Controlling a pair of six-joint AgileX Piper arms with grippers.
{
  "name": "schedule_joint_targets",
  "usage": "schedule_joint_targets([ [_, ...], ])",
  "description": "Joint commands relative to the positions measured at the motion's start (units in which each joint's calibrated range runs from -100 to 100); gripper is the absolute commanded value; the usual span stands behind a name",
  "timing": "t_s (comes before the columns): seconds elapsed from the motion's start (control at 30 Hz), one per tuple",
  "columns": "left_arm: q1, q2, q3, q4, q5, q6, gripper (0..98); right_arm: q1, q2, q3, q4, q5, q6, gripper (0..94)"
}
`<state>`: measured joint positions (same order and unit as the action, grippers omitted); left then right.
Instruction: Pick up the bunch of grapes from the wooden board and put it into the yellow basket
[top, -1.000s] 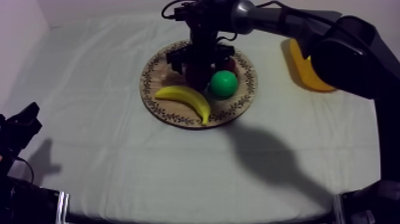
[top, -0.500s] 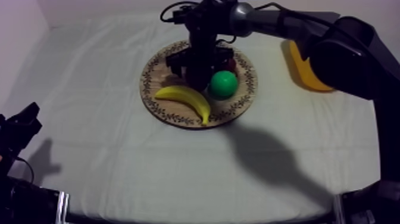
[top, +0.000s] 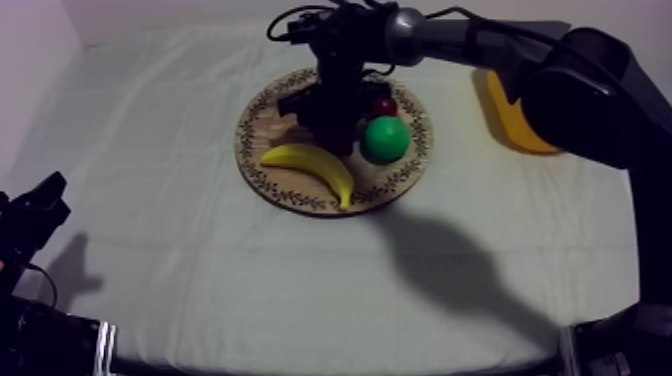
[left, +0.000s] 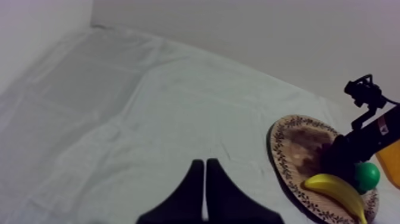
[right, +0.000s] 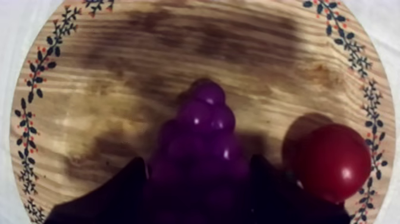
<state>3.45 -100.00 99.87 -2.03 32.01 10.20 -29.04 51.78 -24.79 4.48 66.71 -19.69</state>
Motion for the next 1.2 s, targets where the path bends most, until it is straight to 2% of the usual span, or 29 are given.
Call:
schedule_joint_targets([
  [0.0, -0.01, 0.00, 0.02, 0.01, 0.00, -0.02, 0.1, -0.06, -0.21, 0.48, -0.06, -0.29, -0.01, 40.0],
  [0.27, -0.01, 0.00, 0.02, 0.01, 0.00, -0.02, 0.1, -0.04, -3.56, 3.54, -0.27, -2.37, 0.44, 37.9],
  [0.63, -0.01, 0.00, 0.02, 0.01, 0.00, -0.02, 0.1, 0.35, -14.53, 9.30, 0.14, -2.10, 1.45, 37.3],
  [0.9, -0.01, 0.00, 0.02, 0.01, 0.00, -0.02, 0.1, 0.02, -27.59, 21.52, 3.59, -4.59, 2.72, 35.9],
  [1.17, -0.01, 0.00, 0.02, 0.01, 0.00, -0.02, 0.1, 0.65, -42.50, 36.95, 4.52, -4.70, 5.81, 34.0],
])
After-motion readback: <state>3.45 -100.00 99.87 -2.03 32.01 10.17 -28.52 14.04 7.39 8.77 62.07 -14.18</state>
